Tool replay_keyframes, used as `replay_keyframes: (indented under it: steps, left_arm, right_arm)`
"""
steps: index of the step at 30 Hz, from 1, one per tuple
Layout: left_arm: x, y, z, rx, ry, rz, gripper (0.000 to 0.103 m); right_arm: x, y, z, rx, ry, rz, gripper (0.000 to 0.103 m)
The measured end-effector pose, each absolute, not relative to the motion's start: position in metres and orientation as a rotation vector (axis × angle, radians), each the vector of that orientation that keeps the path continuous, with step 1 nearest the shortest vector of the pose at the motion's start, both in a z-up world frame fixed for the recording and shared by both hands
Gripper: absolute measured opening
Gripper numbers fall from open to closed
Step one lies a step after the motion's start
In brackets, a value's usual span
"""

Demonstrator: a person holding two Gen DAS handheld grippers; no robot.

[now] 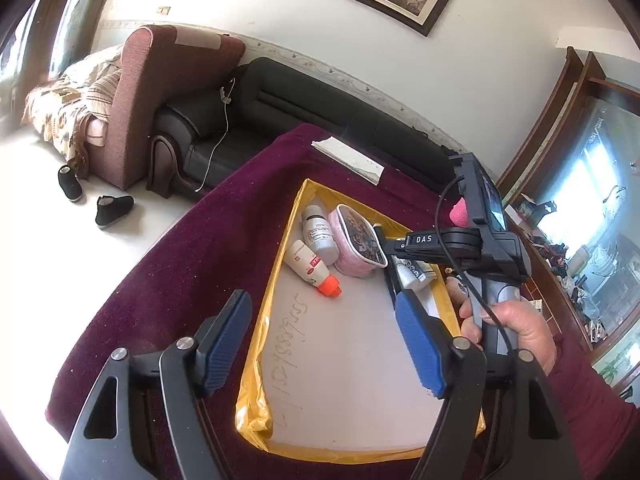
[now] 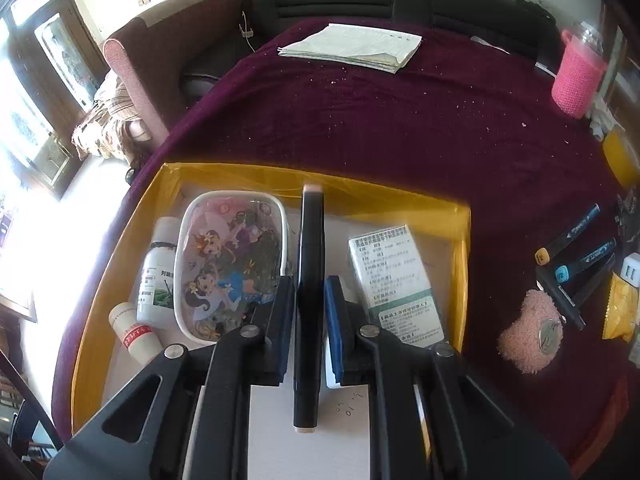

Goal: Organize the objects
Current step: 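Lower the black marker into the tray, open the right gripper and withdraw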

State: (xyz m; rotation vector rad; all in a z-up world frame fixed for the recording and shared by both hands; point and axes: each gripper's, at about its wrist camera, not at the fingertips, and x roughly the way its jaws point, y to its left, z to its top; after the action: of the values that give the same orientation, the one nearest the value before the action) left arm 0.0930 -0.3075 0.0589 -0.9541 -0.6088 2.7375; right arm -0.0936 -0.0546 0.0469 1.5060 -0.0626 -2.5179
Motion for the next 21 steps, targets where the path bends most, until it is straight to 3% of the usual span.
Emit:
replay_keyframes:
  steps: [5,10,13,17,21]
  left_arm:
    - [0.09,-0.299,0.057,-0.983,-0.605,2.723,0.07]
    - [0.09,-0.274,0.061,-1.006,-0.536,2.709,0.07]
    - [0.097,-0.256,0.073,-0.983,-0.449,2.741,0.07]
    - [0.104,-0.228,0.085,-0.952,-0.378,2.755,0.07]
    - [0.101,-0.192,0.09,-0.983,-0.345,2.696,0.07]
  right_arm:
    - [-0.062,-0.034,0.069,1.424,-0.142,-2.514,0.043]
    - [-0.021,0.0,0.096,1.311,-0.034,-2.639,0.044]
    - [-0.001,0.029,0.111,1.257,0.051,-2.733,0.06]
    - [0.019,0.083,0.134,1.18,-0.133,-2.714,0.075]
    - [0.055,0.133,0.159,0.878,-0.242,-2.849,0.077]
